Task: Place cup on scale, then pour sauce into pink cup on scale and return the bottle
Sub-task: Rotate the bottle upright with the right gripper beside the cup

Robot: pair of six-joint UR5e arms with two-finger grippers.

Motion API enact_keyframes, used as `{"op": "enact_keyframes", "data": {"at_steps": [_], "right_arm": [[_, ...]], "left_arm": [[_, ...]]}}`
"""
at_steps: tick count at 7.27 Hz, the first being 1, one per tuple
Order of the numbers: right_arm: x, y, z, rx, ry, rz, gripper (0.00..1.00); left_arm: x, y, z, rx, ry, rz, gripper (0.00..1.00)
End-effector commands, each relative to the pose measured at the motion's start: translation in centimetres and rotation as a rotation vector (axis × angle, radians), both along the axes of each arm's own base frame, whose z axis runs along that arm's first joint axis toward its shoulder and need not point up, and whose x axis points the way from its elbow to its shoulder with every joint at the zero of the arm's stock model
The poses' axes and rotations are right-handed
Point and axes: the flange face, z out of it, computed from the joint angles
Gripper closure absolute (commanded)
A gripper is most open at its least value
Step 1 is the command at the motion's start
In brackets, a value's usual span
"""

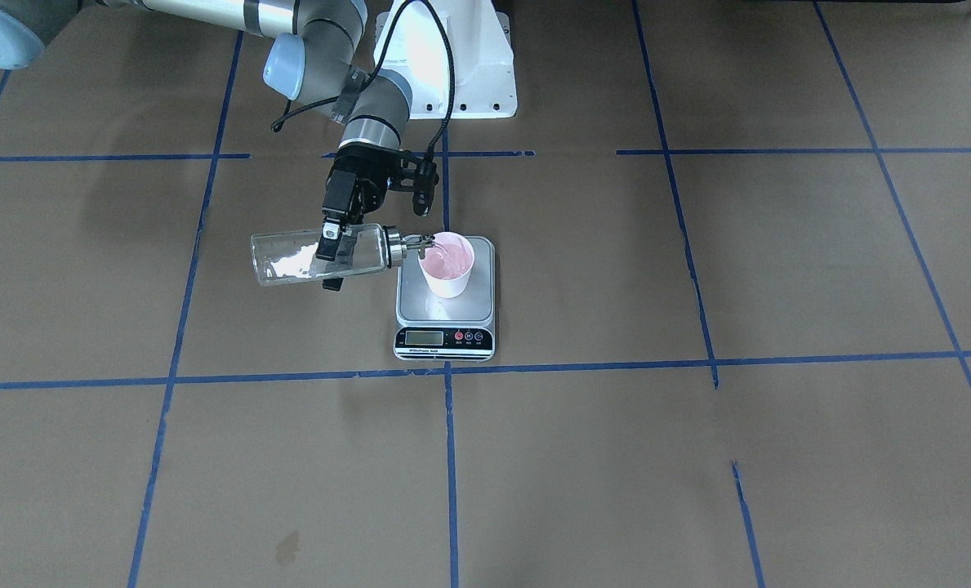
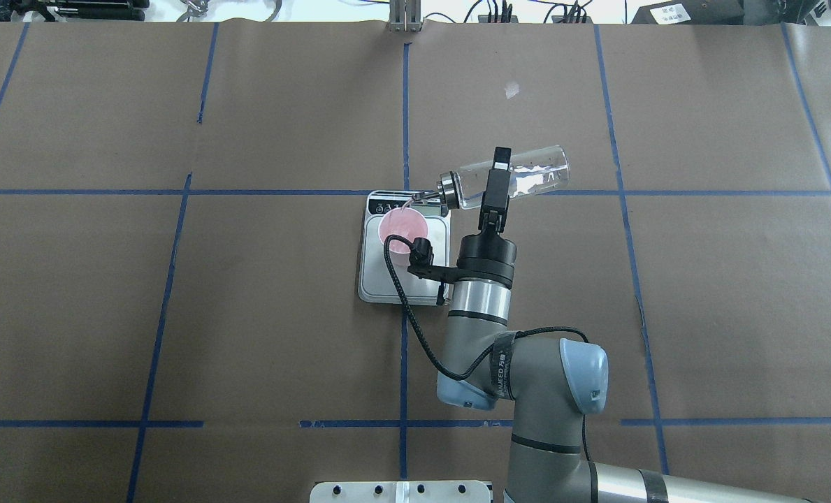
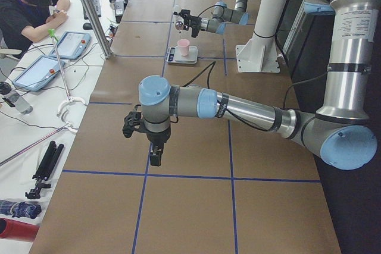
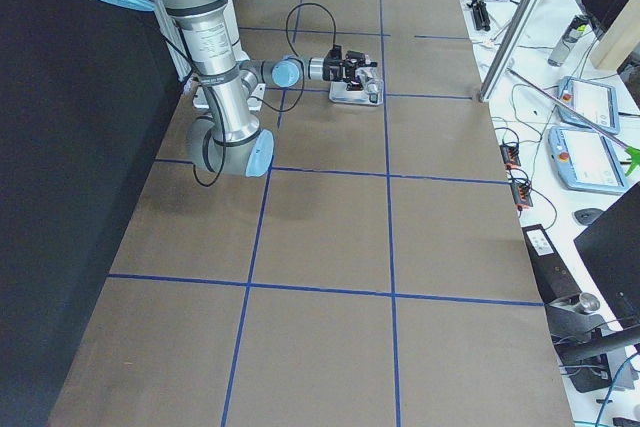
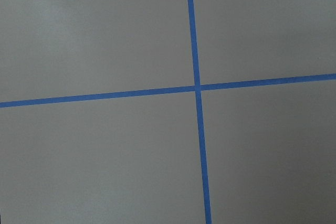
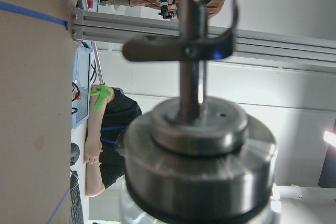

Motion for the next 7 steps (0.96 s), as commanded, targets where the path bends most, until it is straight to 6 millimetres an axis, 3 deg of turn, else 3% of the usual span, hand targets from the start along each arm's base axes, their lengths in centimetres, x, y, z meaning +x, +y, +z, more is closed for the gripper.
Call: {"op": "enact_keyframes", "data": {"at_steps": [1,4,7], "right_arm": [[0.4,0.5,1.0,0.017,-0.109,-0.009,1.00],[-0.3,2.8,-0.4,-0.023,-0.378,-0.093,1.00],[0.2,4.8,-3.0,-0.043,-0.783,-0.218,1.00]], "left_arm": [[0.1,0.0,-0.1,0.002,0.008,0.000,0.00],[0.1,0.0,-0.4,0.007,0.008,0.000,0.00],[0.1,0.0,-0.5,0.011,0.008,0.002,0.00]]}}
